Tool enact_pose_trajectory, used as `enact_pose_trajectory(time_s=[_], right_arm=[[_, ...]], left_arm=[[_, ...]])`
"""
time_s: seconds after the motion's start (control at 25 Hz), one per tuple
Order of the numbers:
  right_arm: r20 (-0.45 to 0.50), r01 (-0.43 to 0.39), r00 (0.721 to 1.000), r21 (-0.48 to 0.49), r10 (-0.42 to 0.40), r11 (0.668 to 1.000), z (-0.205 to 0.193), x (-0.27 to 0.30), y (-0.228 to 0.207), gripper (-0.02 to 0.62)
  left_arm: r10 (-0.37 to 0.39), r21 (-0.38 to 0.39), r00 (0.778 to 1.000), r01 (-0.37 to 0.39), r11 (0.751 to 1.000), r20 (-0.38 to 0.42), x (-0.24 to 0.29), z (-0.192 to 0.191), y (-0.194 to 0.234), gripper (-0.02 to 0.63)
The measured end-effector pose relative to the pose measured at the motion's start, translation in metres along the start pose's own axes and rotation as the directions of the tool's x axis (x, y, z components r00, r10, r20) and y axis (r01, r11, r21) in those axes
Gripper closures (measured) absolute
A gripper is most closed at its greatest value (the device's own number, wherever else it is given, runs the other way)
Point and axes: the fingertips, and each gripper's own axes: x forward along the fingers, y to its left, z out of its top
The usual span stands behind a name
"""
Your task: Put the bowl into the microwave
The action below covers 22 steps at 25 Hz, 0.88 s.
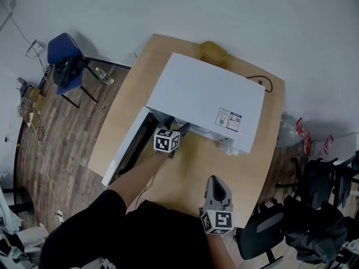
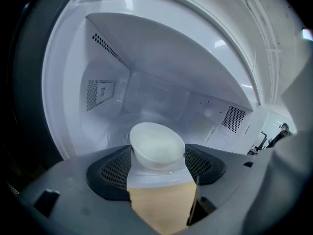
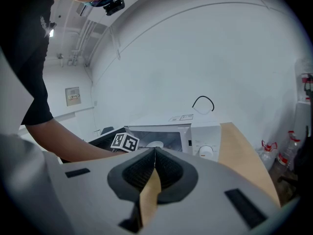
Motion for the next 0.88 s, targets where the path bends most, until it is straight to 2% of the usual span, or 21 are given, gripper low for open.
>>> enact_pose_trajectory(time_s=[0.2, 0.48, 0.88], right_arm=[[-0.006, 0.021, 1.0, 0.009, -0.021, 1.0, -0.001, 0.0, -0.014, 0.534], [-0.007, 0.043, 0.999, 0.015, -0.043, 0.999, 0.002, 0.002, -0.032, 0.534], [-0.015, 0.055, 0.998, 0.009, -0.055, 0.998, 0.001, -0.002, -0.039, 0.534]], left_arm=[[0.0, -0.028, 1.0, 0.0, 1.0, 0.021, 0.017, 0.006, -0.006, 0.281], [0.008, -0.001, 0.999, -0.008, 1.0, 0.035, 0.034, 0.014, -0.015, 0.281], [0.009, -0.004, 0.998, -0.009, 1.0, 0.059, 0.046, 0.018, -0.018, 0.281]])
